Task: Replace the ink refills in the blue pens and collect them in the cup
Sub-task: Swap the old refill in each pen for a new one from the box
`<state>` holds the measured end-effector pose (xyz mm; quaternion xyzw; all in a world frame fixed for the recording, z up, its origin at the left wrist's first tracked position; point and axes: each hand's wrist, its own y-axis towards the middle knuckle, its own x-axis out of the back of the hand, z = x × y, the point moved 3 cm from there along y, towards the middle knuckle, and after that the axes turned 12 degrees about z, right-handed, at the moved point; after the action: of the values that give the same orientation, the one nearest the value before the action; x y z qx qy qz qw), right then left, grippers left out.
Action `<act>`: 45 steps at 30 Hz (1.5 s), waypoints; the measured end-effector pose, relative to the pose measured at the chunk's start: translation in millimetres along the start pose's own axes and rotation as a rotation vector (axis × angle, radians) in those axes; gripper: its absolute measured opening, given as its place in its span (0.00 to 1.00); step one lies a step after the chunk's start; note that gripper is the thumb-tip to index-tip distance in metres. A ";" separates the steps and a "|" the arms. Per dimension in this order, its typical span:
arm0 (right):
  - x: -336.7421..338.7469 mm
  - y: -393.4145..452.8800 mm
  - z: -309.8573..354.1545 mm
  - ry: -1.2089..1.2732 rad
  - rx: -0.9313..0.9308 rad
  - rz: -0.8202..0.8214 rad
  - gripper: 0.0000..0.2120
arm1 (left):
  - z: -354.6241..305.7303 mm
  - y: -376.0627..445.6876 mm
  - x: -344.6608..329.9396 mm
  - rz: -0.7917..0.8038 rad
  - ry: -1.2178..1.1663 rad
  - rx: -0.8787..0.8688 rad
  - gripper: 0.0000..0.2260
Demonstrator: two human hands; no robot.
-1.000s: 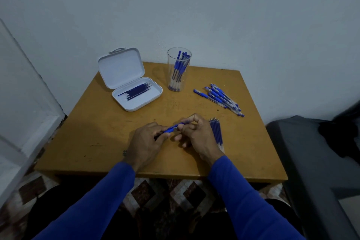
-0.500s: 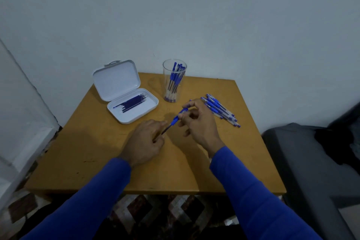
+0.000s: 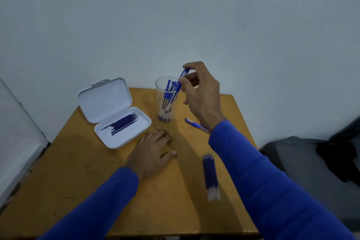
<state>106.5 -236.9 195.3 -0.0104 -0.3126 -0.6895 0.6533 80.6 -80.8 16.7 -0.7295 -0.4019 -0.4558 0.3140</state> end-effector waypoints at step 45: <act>-6.2 -53.7 -176.8 -0.866 -0.514 0.434 0.15 | 2.9 3.0 -1.9 0.035 0.035 0.044 0.28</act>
<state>128.4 -312.6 28.1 -0.5169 -0.3649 -0.5259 0.5684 83.9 -80.5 13.6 -0.7212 -0.3935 -0.4541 0.3448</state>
